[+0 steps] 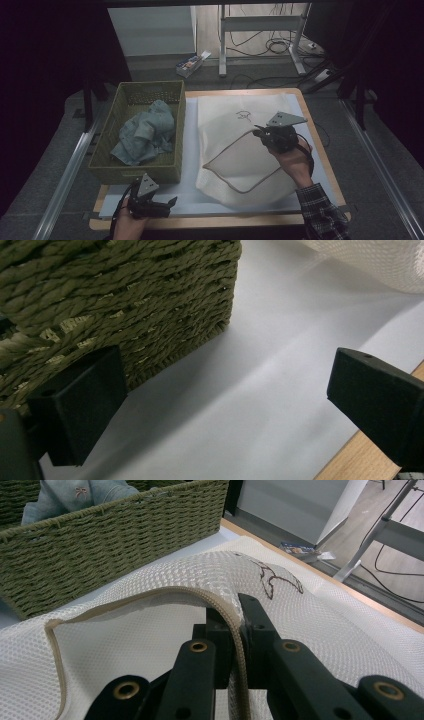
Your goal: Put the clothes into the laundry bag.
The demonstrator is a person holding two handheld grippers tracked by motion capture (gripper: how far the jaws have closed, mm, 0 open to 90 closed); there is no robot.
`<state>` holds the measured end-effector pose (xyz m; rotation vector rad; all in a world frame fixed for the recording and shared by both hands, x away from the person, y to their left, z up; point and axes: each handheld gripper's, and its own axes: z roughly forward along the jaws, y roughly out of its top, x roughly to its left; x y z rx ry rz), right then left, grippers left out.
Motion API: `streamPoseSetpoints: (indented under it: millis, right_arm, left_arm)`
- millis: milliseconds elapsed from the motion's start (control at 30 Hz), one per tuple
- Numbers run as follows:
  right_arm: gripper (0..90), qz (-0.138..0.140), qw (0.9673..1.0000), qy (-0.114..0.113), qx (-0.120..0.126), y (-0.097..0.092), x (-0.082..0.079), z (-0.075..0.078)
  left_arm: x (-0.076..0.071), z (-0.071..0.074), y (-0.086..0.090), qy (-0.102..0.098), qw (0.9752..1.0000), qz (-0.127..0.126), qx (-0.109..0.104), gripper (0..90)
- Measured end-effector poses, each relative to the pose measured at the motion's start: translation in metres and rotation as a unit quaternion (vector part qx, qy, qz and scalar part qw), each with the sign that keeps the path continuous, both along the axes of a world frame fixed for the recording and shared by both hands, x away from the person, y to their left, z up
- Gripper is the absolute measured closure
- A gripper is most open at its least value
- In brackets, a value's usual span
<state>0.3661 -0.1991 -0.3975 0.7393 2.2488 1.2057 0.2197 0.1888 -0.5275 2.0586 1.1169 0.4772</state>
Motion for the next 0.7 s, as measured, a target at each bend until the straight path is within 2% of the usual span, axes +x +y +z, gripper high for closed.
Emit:
streamPoseSetpoints:
  millis: [200,400,700]
  right_arm:
    - [83.5,0.002,1.0,-0.002,-0.002,-0.001,0.0,0.0]
    - [83.5,0.004,1.0,0.0,-0.001,-0.001,0.0,-0.001]
    - [83.5,0.005,1.0,0.003,0.006,-0.005,0.001,0.0]
  left_arm:
    - [-0.001,0.003,0.0,0.001,0.9999,-0.001,-0.015,2.6]
    - [-0.002,0.007,-0.001,-0.005,0.9999,-0.003,-0.014,2.6]
    - [-0.007,0.023,-0.006,-0.017,0.9996,-0.013,-0.019,2.3]
